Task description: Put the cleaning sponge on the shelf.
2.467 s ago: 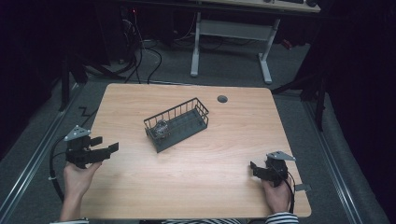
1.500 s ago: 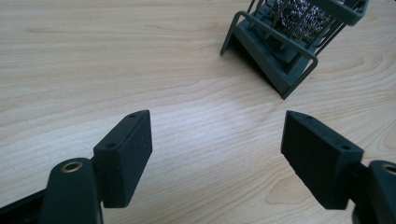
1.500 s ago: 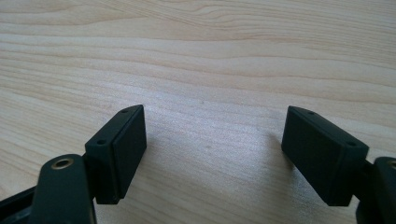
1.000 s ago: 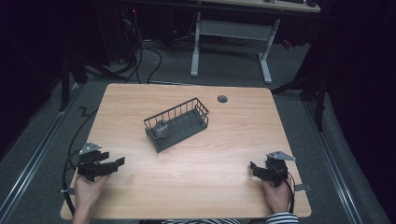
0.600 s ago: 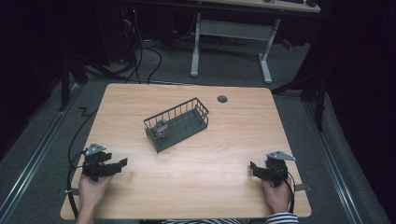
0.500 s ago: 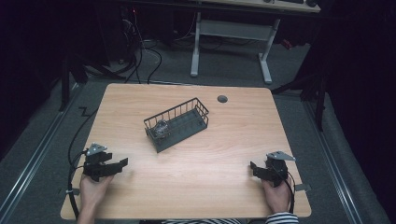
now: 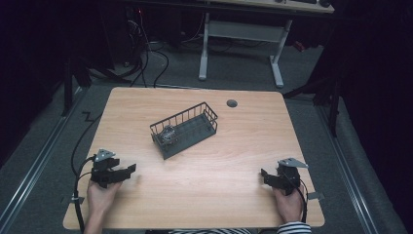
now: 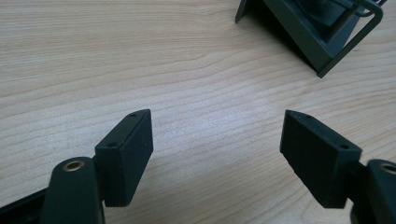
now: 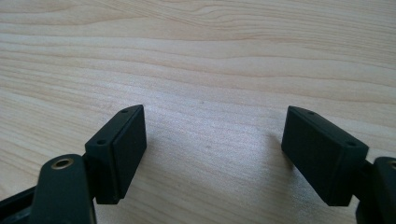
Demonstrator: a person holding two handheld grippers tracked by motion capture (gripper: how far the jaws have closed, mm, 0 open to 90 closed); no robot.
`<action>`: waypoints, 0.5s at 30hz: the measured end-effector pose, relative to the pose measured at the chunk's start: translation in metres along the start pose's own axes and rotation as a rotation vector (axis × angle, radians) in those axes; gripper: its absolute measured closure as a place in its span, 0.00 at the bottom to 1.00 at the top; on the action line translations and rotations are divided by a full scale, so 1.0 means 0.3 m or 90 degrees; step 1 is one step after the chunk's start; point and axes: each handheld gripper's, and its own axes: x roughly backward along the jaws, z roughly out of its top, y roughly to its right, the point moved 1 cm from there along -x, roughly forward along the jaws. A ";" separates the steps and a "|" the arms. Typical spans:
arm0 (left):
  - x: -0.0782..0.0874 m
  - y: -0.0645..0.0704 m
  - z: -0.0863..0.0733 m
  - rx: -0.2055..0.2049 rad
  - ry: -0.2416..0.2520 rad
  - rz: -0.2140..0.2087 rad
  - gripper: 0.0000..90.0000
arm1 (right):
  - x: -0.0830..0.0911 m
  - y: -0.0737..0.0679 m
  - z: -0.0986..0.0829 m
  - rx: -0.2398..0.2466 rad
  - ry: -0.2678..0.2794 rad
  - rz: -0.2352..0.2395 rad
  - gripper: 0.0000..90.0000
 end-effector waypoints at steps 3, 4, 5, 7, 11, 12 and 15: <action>-0.003 0.000 0.001 0.006 0.006 -0.003 0.29 | 0.000 0.000 0.000 0.000 0.000 0.000 0.25; -0.004 0.000 0.001 0.006 0.007 -0.001 0.29 | 0.000 0.000 0.000 0.000 0.000 0.000 0.25; -0.007 0.000 0.002 0.006 0.008 -0.001 0.29 | 0.000 0.000 0.000 0.000 0.000 0.000 0.25; -0.012 0.000 0.001 0.004 0.006 0.004 0.29 | 0.000 0.000 0.000 0.000 0.000 0.000 0.25; -0.021 0.003 0.001 -0.001 0.001 0.011 0.29 | 0.000 0.000 0.000 0.000 0.000 0.000 0.25; -0.023 0.004 0.001 -0.002 0.002 0.013 0.29 | 0.000 0.000 0.000 0.000 0.000 0.000 0.25; -0.028 0.004 0.000 -0.006 -0.001 0.021 0.29 | 0.000 0.000 0.000 0.000 0.000 0.000 0.25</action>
